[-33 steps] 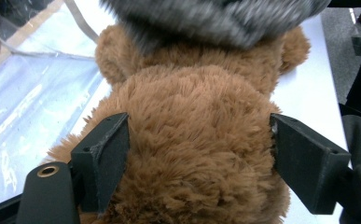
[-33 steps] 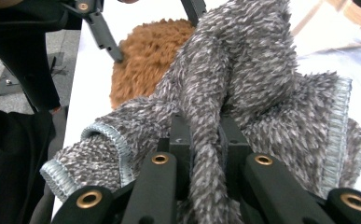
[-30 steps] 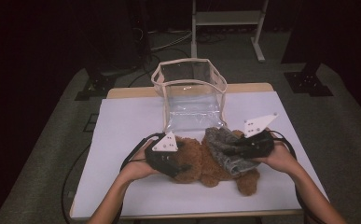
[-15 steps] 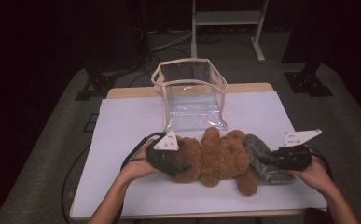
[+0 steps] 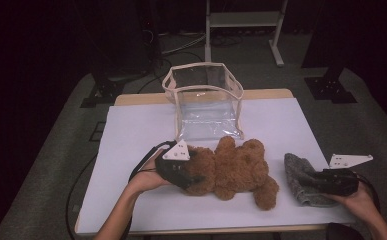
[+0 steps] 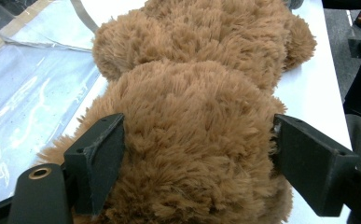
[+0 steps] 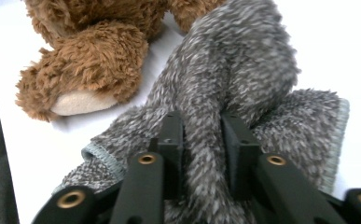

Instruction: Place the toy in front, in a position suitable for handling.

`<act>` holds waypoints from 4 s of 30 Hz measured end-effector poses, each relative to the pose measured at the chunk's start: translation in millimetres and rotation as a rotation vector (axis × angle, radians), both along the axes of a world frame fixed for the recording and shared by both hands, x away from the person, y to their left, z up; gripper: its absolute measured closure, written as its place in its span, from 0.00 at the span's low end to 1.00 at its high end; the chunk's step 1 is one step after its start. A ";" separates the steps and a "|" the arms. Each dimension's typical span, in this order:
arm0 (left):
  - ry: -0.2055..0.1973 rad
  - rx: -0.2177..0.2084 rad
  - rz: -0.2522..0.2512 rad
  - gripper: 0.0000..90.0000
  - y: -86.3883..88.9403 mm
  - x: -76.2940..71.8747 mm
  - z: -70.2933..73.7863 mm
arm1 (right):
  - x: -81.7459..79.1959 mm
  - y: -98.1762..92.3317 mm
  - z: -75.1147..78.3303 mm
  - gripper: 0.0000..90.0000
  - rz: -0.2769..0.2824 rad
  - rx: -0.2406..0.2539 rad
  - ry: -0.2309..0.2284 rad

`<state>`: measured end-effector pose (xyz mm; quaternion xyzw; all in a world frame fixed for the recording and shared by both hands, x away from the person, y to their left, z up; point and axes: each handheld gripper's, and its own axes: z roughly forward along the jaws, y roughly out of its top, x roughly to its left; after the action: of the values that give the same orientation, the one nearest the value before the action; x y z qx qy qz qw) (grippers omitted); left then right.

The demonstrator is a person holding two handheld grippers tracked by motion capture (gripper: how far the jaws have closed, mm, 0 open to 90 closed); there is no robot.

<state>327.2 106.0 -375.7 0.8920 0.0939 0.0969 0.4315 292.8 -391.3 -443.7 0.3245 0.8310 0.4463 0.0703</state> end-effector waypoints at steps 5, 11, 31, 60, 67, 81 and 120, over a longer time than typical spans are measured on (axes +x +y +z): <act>0.004 -0.011 -0.003 0.20 1.1 0.3 -0.4 | -2.8 -1.6 3.1 0.60 -0.013 0.041 -0.021; -0.001 -0.011 -0.005 0.19 2.4 -0.3 1.2 | -7.3 2.0 26.1 0.49 -0.013 0.076 -0.105; -0.066 -0.017 0.027 0.12 27.7 -11.7 -13.2 | 0.1 116.2 49.1 0.40 0.276 0.060 -0.255; 0.074 -0.091 0.085 0.42 40.7 -15.3 9.3 | 14.4 166.0 90.5 0.83 0.281 0.075 -0.174; 0.133 -0.035 0.121 0.38 53.2 -18.0 5.3 | 15.9 176.9 84.9 0.81 0.312 0.065 -0.127; 0.047 -0.032 0.124 0.24 50.4 -16.7 -1.9 | 20.5 164.9 69.1 0.58 0.334 0.076 -0.180; 0.105 -0.016 0.145 0.25 53.0 -3.1 0.1 | 58.3 157.1 39.1 0.98 0.297 -0.155 -0.173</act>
<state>324.1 159.0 -375.5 0.8832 0.1813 0.0802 0.4250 351.1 -234.2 -404.6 0.1524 0.8925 0.4127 0.0998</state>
